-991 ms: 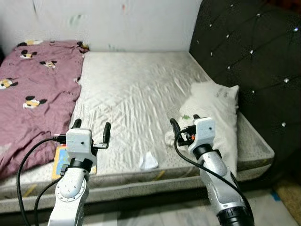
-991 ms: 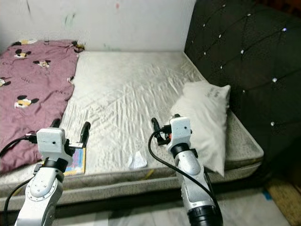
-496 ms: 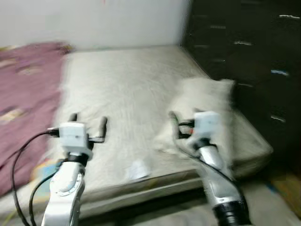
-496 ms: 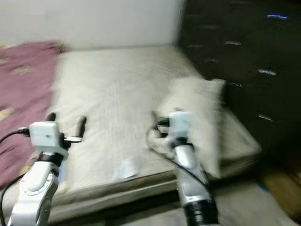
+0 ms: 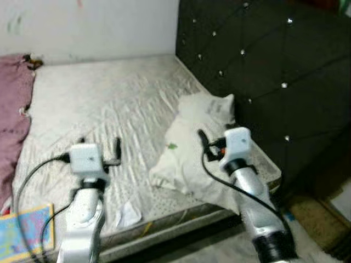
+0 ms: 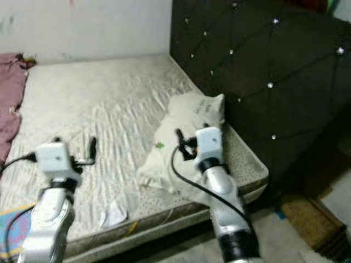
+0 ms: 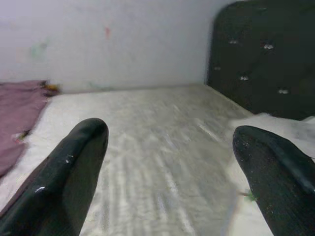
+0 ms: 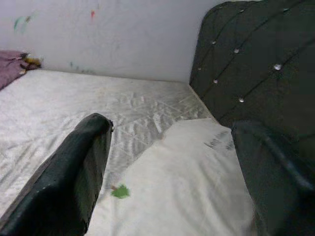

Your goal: Clean up the room

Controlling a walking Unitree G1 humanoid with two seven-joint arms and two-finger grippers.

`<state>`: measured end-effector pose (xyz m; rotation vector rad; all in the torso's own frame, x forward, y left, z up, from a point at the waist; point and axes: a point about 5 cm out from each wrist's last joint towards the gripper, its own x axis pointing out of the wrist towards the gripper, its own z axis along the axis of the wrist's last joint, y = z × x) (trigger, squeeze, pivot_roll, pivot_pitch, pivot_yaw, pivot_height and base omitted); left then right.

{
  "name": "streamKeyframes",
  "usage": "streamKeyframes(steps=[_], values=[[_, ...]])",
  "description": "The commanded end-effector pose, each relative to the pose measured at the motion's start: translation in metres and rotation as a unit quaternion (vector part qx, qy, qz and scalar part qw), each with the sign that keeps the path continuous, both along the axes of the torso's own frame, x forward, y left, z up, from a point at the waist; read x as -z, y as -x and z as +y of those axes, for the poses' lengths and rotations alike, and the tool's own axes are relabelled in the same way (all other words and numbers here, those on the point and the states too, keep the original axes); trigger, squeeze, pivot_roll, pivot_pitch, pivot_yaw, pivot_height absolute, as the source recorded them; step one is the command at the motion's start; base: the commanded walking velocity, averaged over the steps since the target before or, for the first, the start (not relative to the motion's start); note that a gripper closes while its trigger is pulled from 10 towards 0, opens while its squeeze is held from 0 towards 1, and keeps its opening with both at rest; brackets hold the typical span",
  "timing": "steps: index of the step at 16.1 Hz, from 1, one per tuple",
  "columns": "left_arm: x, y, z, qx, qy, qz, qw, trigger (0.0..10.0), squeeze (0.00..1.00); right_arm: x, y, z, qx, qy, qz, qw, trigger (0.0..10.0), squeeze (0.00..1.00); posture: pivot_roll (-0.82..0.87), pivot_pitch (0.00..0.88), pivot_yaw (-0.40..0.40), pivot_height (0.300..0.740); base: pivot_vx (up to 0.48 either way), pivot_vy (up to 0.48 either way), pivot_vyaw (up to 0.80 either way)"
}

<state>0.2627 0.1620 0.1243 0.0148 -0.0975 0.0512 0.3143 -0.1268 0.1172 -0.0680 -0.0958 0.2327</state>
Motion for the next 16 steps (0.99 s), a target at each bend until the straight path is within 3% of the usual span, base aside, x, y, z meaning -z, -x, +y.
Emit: streamKeyframes(steps=[1,9,12,16], values=[[0.001,0.002,-0.001,0.015,-0.014,0.002,1.0,10.0,0.0,-0.0035,0.0007,-0.0021,0.001,-0.008,-0.006,1.0,10.0,0.0,0.02,0.059,-0.076,0.74,0.0,0.0,0.8],[0.0015,0.0002,-0.0017,0.011,0.012,0.005,1.0,10.0,0.0,-0.0021,-0.0007,0.0001,-0.007,-0.009,0.003,1.0,10.0,0.0,0.01,0.065,-0.073,0.74,0.0,0.0,0.76],[0.0026,-0.0002,-0.0018,0.003,0.023,0.008,1.0,10.0,0.0,0.0022,-0.0022,-0.0011,0.013,0.011,0.015,1.0,10.0,0.0,0.01,0.06,-0.072,0.74,0.0,0.0,0.0],[0.0022,-0.0031,-0.0045,0.013,0.021,0.004,1.0,10.0,0.0,0.0037,-0.0022,-0.0003,0.019,0.02,0.015,1.0,10.0,0.0,0.01,0.051,-0.076,0.74,0.0,0.46,0.0]])
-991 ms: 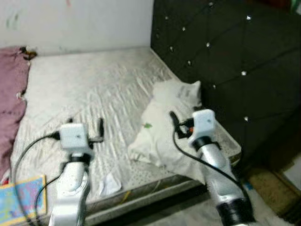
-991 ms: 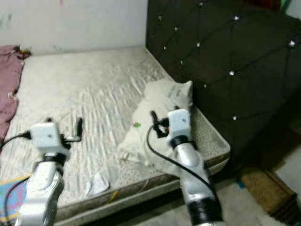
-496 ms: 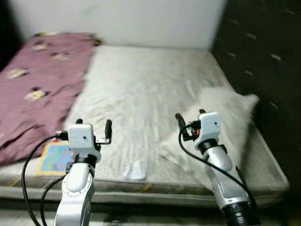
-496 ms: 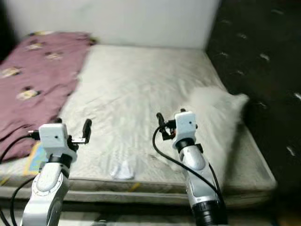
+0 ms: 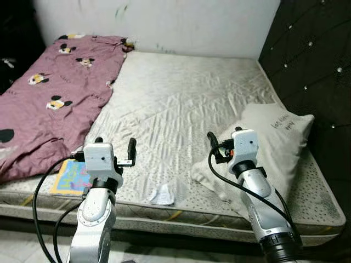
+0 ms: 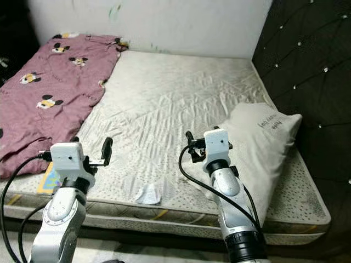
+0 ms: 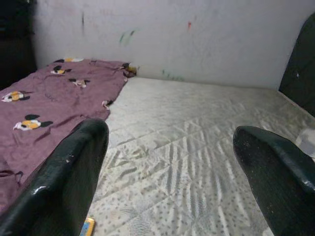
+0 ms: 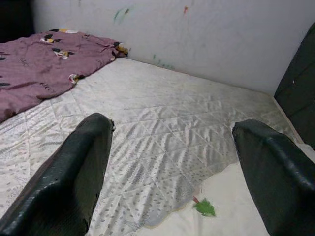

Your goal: Clean up the room

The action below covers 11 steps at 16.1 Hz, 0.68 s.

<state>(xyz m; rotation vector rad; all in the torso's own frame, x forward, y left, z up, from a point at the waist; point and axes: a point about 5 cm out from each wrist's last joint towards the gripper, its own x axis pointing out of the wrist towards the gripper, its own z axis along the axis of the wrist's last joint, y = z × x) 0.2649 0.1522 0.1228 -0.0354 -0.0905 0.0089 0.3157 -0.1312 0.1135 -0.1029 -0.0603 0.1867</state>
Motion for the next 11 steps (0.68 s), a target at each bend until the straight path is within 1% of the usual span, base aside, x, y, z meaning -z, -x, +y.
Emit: streamKeyframes(steps=[1,4,5,6,7,8,10,11], values=[[0.001,-0.001,0.005,-0.005,0.002,0.001,1.0,10.0,0.0,0.0,0.0,0.006,-0.017,-0.012,0.001,1.0,10.0,0.0,0.01,0.051,-0.076,0.74,0.0,0.48,0.0],[0.001,-0.001,0.004,-0.004,0.012,0.004,1.0,10.0,0.0,-0.002,-0.001,0.003,0.003,0.005,-0.006,1.0,10.0,0.0,0.01,0.05,-0.077,0.74,0.0,0.48,0.0],[0.0,-0.001,0.003,0.001,0.008,0.002,1.0,10.0,0.0,-0.001,-0.001,0.002,0.003,0.014,0.0,1.0,10.0,0.0,0.01,0.053,-0.08,0.74,0.0,0.48,0.0],[-0.002,-0.001,0.005,0.002,0.0,0.0,1.0,10.0,0.0,0.001,-0.001,0.002,-0.004,0.008,0.012,1.0,10.0,0.0,0.01,0.056,-0.082,0.74,0.0,0.48,0.0],[-0.003,-0.001,0.009,-0.007,-0.007,-0.001,1.0,10.0,0.0,0.001,0.0,0.002,-0.008,0.0,0.014,1.0,10.0,0.0,0.01,0.056,-0.082,0.74,0.0,0.48,0.0],[-0.002,-0.001,0.015,-0.022,-0.008,0.001,1.0,10.0,0.0,-0.001,0.001,0.003,-0.014,-0.01,0.009,1.0,10.0,0.0,0.01,0.058,-0.085,0.74,0.0,0.0,0.0],[-0.001,0.001,0.018,-0.028,0.01,-0.001,1.0,10.0,0.0,-0.002,0.001,0.004,-0.017,-0.017,0.005,1.0,10.0,0.0,0.01,0.058,-0.085,0.74,0.0,0.0,0.0],[-0.003,0.002,0.015,-0.03,-0.004,-0.006,1.0,10.0,0.0,-0.004,0.0,0.004,-0.015,-0.031,0.006,0.999,10.0,0.0,0.01,0.061,-0.083,0.74,0.0,0.0,0.0]])
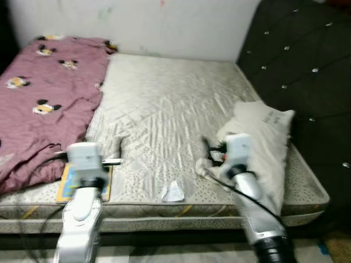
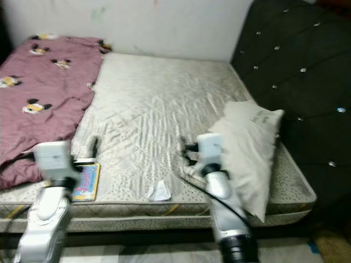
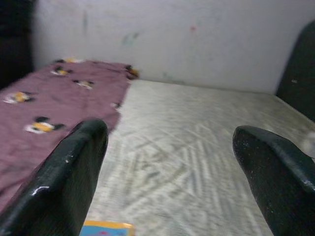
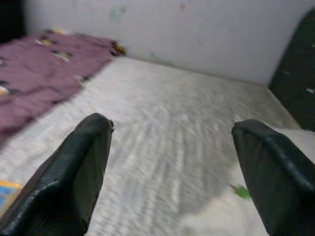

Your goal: Clean up the room

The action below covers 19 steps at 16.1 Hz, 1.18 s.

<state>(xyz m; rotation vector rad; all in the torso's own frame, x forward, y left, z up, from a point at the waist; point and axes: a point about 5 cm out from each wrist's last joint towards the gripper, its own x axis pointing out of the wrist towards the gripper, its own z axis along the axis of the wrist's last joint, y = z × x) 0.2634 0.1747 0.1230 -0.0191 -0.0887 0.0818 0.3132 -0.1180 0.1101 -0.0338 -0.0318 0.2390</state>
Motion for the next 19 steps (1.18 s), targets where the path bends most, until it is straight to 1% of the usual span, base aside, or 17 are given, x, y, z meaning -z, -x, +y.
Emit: streamKeyframes(steps=[1,2,3,6,7,8,9,10,11,12,13,14,15,16,17,18,19], values=[[-0.003,0.001,-0.01,0.013,0.004,-0.006,1.0,10.0,0.0,-0.008,-0.003,-0.01,0.012,-0.004,-0.012,1.0,10.0,0.0,0.01,0.062,-0.082,0.74,0.0,0.0,0.0],[-0.003,0.001,-0.01,0.015,0.005,-0.006,1.0,10.0,0.0,-0.008,-0.003,-0.01,0.012,-0.003,-0.012,1.0,10.0,0.0,0.01,0.062,-0.082,0.74,0.0,0.0,0.0],[-0.001,0.0,-0.011,0.024,0.027,-0.003,0.999,10.0,0.0,-0.008,-0.003,-0.01,0.011,-0.004,-0.011,1.0,10.0,0.0,0.01,0.064,-0.081,0.74,0.0,0.0,0.0],[0.003,0.0,-0.007,0.009,0.023,0.007,1.0,10.0,0.0,-0.008,-0.002,-0.011,0.011,-0.009,-0.01,1.0,10.0,0.0,0.0,0.069,-0.081,0.74,0.0,0.0,0.0],[0.002,0.0,-0.005,0.006,0.005,-0.006,1.0,10.0,0.0,-0.008,-0.002,-0.011,0.012,-0.009,-0.009,1.0,10.0,0.0,0.0,0.069,-0.081,0.74,0.0,0.0,0.0],[0.0,0.0,-0.005,0.041,-0.014,-0.024,0.999,10.0,0.0,-0.008,-0.002,-0.012,0.011,-0.01,-0.009,1.0,10.0,0.0,0.0,0.069,-0.081,0.74,0.0,0.0,0.0],[-0.002,0.001,-0.002,0.04,-0.023,-0.03,0.998,10.0,0.0,-0.008,-0.002,-0.012,0.011,-0.01,-0.009,1.0,10.0,0.0,0.0,0.069,-0.081,0.74,0.0,0.0,0.0],[-0.006,0.002,0.003,0.016,-0.054,-0.056,0.997,10.0,0.0,-0.008,-0.002,-0.012,0.012,-0.011,-0.009,1.0,10.0,0.0,0.0,0.069,-0.081,0.74,0.0,0.0,0.0],[-0.009,0.004,0.003,0.023,-0.078,-0.074,0.994,10.0,0.0,-0.009,-0.002,-0.013,0.014,-0.012,-0.009,1.0,10.0,0.0,0.0,0.074,-0.085,0.74,0.0,0.0,0.0],[-0.004,0.003,0.006,0.007,-0.06,-0.047,0.997,10.0,0.0,-0.008,-0.002,-0.014,0.017,-0.014,-0.008,1.0,10.0,0.0,0.0,0.074,-0.085,0.74,0.0,0.0,0.0],[-0.004,0.001,0.008,-0.003,-0.075,-0.047,0.996,10.0,0.0,-0.008,-0.002,-0.015,0.018,-0.014,-0.008,1.0,10.0,0.0,0.0,0.074,-0.085,0.74,0.0,0.0,0.0],[-0.001,-0.003,0.012,-0.038,-0.097,-0.029,0.994,10.0,0.0,-0.009,-0.002,-0.015,0.019,-0.013,-0.008,1.0,10.0,0.0,0.0,0.075,-0.086,0.74,0.0,0.0,0.0],[0.003,-0.004,0.016,-0.076,-0.105,0.003,0.992,10.0,0.0,-0.009,-0.002,-0.015,0.019,-0.012,-0.009,1.0,10.0,0.0,0.0,0.075,-0.086,0.74,0.0,0.0,0.0],[0.003,-0.005,0.016,-0.061,-0.104,0.005,0.993,10.0,0.0,-0.009,-0.002,-0.016,0.02,-0.01,-0.01,1.0,10.0,0.0,0.0,0.075,-0.087,0.74,0.0,0.0,0.0],[0.001,-0.005,0.009,0.031,-0.119,-0.022,0.992,10.0,0.0,-0.009,-0.002,-0.016,0.022,-0.007,-0.012,1.0,10.0,0.0,0.0,0.074,-0.087,0.74,0.0,0.0,0.0],[0.0,-0.004,0.011,0.013,-0.102,-0.031,0.994,10.0,0.0,-0.01,-0.003,-0.016,0.023,-0.006,-0.013,1.0,10.0,0.0,0.0,0.074,-0.087,0.74,0.0,0.0,0.0],[0.004,-0.004,0.013,-0.017,-0.07,-0.023,0.997,10.0,0.0,-0.011,-0.003,-0.018,0.032,0.003,-0.018,0.999,10.0,0.0,0.0,0.067,-0.088,0.74,0.0,0.0,0.0]])
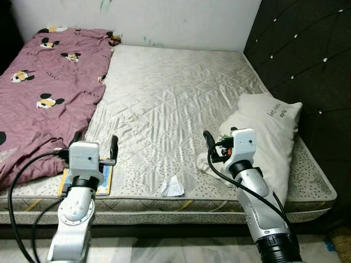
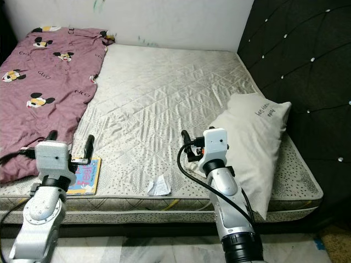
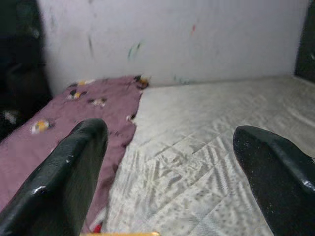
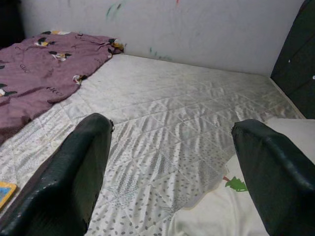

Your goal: Clean up the room

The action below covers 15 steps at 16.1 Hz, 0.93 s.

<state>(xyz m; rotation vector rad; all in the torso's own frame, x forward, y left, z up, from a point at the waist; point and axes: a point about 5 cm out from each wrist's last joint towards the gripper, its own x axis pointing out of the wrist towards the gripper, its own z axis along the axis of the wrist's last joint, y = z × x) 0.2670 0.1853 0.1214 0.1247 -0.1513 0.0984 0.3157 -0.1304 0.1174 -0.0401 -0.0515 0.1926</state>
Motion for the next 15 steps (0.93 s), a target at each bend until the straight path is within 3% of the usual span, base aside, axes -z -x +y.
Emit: streamKeyframes(steps=[1,4,5,6,8,10,15], values=[[0.004,0.001,0.002,-0.016,0.011,0.016,1.0,10.0,0.0,-0.004,-0.001,-0.008,0.025,0.023,-0.01,0.999,10.0,0.0,0.0,0.065,-0.089,0.74,0.0,0.0,0.0],[0.007,0.004,-0.002,-0.004,0.01,0.034,0.999,10.0,0.0,-0.003,0.001,-0.014,0.043,0.022,-0.012,0.999,10.0,0.0,0.0,0.062,-0.093,0.74,0.0,0.0,0.0],[0.01,0.008,0.0,-0.02,0.027,0.041,0.999,10.0,0.0,-0.004,0.007,-0.021,0.062,0.026,-0.018,0.998,10.0,0.0,0.0,0.059,-0.091,0.74,0.0,0.0,0.0],[0.011,0.009,-0.001,-0.014,0.036,0.043,0.998,10.0,0.0,-0.004,0.012,-0.021,0.058,0.005,-0.022,0.998,10.0,0.0,0.0,0.059,-0.091,0.74,0.0,0.0,0.0],[0.015,0.012,-0.008,0.0,0.047,0.048,0.998,10.0,0.0,0.005,0.018,-0.022,0.072,0.012,-0.007,0.997,10.0,0.0,0.0,0.055,-0.095,0.74,0.0,0.0,0.0],[0.015,0.01,-0.014,0.009,0.064,0.052,0.997,10.0,0.0,0.007,0.016,-0.022,0.073,0.002,0.004,0.997,10.0,0.0,-0.01,0.054,-0.09,0.74,0.0,0.0,0.0],[0.011,0.003,-0.017,0.019,0.071,0.046,0.996,10.0,0.0,0.005,0.014,-0.022,0.065,-0.001,0.005,0.998,10.0,0.0,-0.01,0.066,-0.093,0.74,0.0,0.21,-0.57]])
